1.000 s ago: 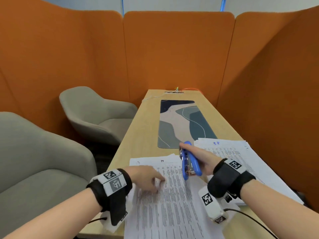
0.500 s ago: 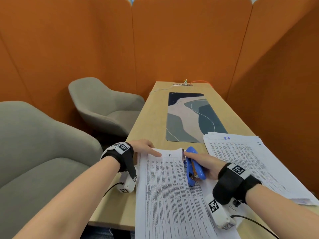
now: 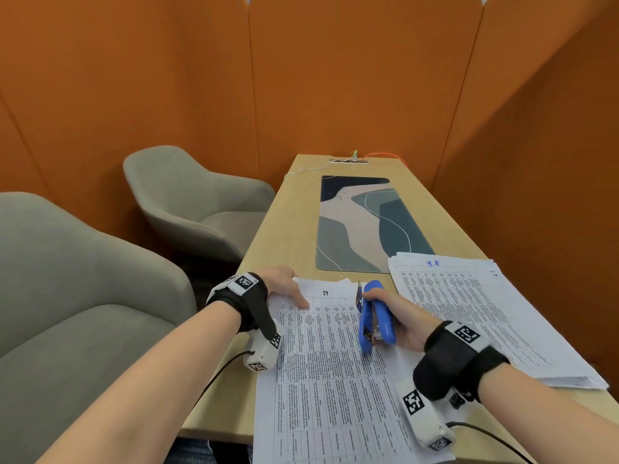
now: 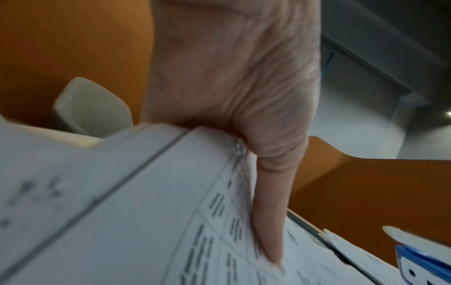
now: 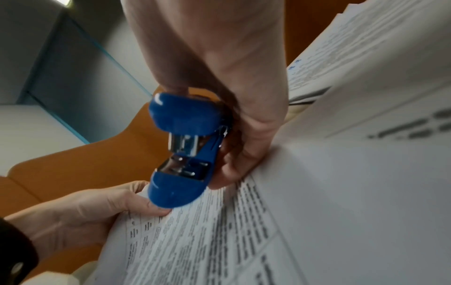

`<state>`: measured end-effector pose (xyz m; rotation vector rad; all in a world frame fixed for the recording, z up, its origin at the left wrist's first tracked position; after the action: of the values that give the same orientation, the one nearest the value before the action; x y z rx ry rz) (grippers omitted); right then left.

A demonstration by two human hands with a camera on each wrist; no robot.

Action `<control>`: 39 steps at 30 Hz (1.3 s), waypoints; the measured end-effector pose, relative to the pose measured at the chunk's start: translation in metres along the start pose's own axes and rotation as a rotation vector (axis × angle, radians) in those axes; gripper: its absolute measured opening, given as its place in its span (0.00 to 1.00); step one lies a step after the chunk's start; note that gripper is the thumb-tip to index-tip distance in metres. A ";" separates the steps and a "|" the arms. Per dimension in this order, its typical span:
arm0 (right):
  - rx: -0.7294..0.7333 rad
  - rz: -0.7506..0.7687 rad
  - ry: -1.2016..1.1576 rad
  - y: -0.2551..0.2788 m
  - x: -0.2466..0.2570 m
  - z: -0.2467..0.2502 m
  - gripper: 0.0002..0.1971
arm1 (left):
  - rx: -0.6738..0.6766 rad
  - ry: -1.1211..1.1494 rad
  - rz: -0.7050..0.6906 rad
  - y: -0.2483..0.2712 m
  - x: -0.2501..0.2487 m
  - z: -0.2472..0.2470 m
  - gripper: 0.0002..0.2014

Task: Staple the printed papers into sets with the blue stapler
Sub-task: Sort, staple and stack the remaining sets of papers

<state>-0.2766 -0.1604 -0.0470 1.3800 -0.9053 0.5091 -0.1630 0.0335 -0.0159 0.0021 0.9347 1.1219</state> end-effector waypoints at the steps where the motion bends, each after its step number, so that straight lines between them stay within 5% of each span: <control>1: 0.011 0.001 -0.007 0.002 0.000 0.001 0.09 | -0.015 -0.008 -0.009 0.001 -0.001 -0.001 0.21; 3: 0.031 0.005 -0.009 0.004 0.001 0.002 0.09 | -0.070 -0.092 -0.034 0.004 -0.005 -0.002 0.25; 6: 0.009 0.019 0.033 0.006 0.006 0.003 0.16 | -0.283 -0.622 -0.156 0.013 -0.012 -0.001 0.38; 8: -0.033 0.069 0.179 0.007 0.014 0.000 0.16 | -0.346 -0.822 -0.300 0.024 -0.011 -0.010 0.39; 10: -0.102 0.136 0.448 0.010 0.023 -0.012 0.11 | -0.217 -0.809 -0.324 0.030 0.001 -0.025 0.37; 13: -0.193 0.228 0.948 0.019 0.035 -0.038 0.13 | 0.016 -0.689 -0.095 0.027 0.027 -0.044 0.50; 17: -0.247 0.350 1.431 0.022 0.037 -0.073 0.11 | 0.059 -0.678 0.013 0.022 0.040 -0.051 0.61; 22: -0.304 0.381 1.560 0.020 0.031 -0.087 0.16 | 0.039 -0.709 0.022 0.021 0.041 -0.056 0.63; 26: -0.281 0.394 1.649 0.023 0.033 -0.090 0.06 | 0.061 -0.719 0.034 0.021 0.039 -0.054 0.63; 32: -0.293 0.363 1.712 0.014 0.035 -0.096 0.05 | 0.081 -0.739 0.060 0.024 0.034 -0.053 0.63; 39: -0.331 0.376 1.708 0.008 0.036 -0.098 0.12 | 0.097 -0.734 0.067 0.026 0.031 -0.052 0.63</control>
<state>-0.2378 -0.0710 -0.0078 0.1219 0.2213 1.4009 -0.2123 0.0468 -0.0579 0.4960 0.3281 1.0212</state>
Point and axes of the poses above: each hand's wrist, its own y-axis away from the middle knuckle, its own z-axis out of the back of the hand, x = y × z, the point moved 3 cm from there along -y, towards the middle knuckle, and after that the axes turned 5 degrees about -z, right-handed, at the moved point
